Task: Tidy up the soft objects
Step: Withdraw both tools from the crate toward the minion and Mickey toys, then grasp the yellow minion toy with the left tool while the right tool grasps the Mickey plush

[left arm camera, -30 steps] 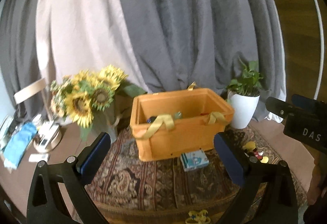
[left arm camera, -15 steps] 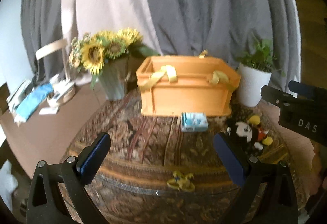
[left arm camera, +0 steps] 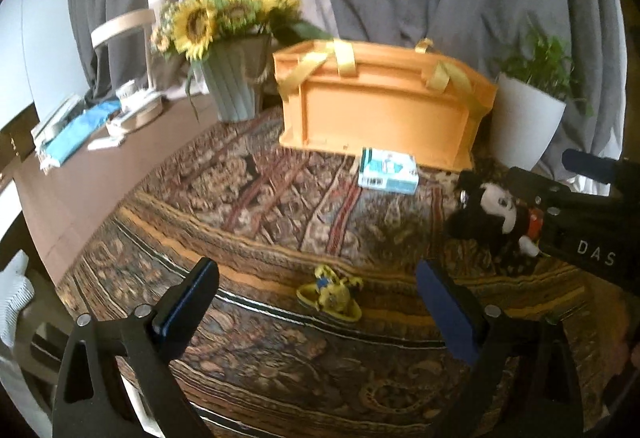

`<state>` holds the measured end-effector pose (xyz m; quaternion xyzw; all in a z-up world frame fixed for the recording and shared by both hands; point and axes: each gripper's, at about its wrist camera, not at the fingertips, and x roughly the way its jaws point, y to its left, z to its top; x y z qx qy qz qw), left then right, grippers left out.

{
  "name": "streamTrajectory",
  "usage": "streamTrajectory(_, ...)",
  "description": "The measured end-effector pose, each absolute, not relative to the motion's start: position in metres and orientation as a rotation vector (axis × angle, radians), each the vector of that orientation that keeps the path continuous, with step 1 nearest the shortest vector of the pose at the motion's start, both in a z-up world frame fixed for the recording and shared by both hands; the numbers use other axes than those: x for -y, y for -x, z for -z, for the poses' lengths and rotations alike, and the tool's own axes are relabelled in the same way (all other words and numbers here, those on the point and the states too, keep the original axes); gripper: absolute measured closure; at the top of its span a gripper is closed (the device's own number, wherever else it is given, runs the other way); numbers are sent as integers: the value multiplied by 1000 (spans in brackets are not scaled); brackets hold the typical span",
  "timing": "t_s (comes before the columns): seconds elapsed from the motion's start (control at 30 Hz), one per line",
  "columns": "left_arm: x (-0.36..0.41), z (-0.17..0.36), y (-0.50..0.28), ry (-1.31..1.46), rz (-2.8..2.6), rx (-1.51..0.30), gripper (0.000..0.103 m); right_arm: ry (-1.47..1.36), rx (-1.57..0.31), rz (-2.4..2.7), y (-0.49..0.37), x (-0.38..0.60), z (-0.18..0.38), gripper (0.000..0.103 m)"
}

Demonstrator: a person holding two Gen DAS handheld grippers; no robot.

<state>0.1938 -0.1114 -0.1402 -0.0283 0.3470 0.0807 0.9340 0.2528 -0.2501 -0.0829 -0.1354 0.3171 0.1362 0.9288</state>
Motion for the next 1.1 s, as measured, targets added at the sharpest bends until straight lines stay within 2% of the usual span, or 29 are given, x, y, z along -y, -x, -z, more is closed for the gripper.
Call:
streamTrajectory(0.33,119,178,-215,61,-226,-780,10,371,-692,-322,-276,252,124,23)
streamTrajectory(0.77,125,198,-235,40,-241,-809,13,473,-741,-322,-302,251,157,23)
streamTrajectory(0.97,117,208,-240,93,-234,-853,24,466,-763,-326,-314,249,167,23)
streamTrajectory(1.1,114,210,-239,106,-228,-854,35,474,-757,-328,-317,244,171,23)
